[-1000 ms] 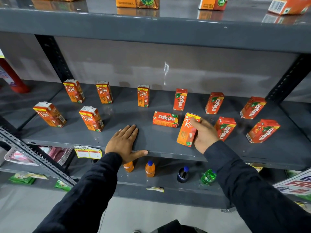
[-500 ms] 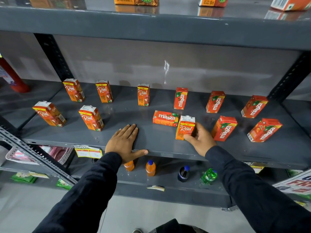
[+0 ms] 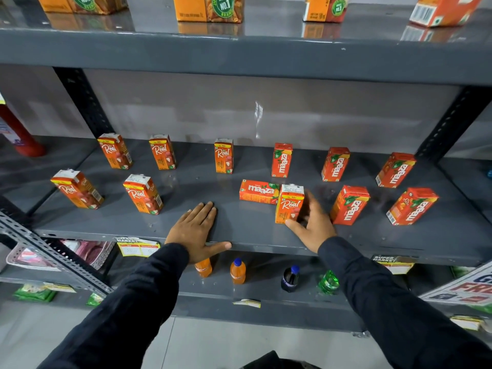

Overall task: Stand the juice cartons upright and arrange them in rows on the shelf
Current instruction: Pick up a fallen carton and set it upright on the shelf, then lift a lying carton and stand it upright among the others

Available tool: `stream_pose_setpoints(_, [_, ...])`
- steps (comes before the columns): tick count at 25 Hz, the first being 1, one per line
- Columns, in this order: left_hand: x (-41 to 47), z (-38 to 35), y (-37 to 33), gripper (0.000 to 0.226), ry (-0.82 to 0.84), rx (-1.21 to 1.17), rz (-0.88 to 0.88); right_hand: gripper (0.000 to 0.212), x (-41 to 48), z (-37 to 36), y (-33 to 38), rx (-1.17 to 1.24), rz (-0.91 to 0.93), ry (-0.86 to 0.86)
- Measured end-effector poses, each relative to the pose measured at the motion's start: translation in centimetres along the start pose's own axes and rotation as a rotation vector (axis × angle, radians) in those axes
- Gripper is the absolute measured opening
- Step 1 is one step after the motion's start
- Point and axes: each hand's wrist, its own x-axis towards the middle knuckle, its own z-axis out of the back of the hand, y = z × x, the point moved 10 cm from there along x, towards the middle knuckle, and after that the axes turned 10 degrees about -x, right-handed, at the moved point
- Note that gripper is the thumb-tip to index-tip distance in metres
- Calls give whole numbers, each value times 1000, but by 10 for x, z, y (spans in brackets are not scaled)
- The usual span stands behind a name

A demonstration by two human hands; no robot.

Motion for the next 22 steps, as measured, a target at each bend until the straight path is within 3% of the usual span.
stream_pose_setpoints(2, [-2, 5, 5, 119, 1, -6, -7, 59, -18, 16, -1, 105, -10, -218])
stream_pose_setpoints(4, [-7, 10, 16, 119, -38, 14, 4, 37, -48, 15, 17, 35, 156, -316])
stream_pose_setpoints(6, [-14, 10, 28, 118, -61, 30, 25, 23, -75, -12, 61, -99, 411, -198])
stream_pose_setpoints(8, [-16, 7, 33, 120, -65, 33, 32, 26, -79, -44, 107, -237, 548, -20])
stream_pose_setpoints(11, [-14, 6, 34, 122, -66, 12, 34, 44, -29, -72, 161, -455, 482, 102])
stream_pose_setpoints(13, [-13, 7, 34, 121, -65, 11, 33, 53, 12, -79, 185, -686, 463, 96])
stream_pose_setpoints(16, [-14, 5, 37, 120, -53, 0, 44, 51, 58, -92, 174, -1012, 287, 219])
stream_pose_setpoints(19, [-12, 4, 37, 121, -47, -12, 36, 43, 75, -101, 138, -1022, 37, 445])
stream_pose_setpoints(22, [-10, 4, 38, 122, -57, -16, 28, 45, 81, -105, 133, -1044, 74, 453])
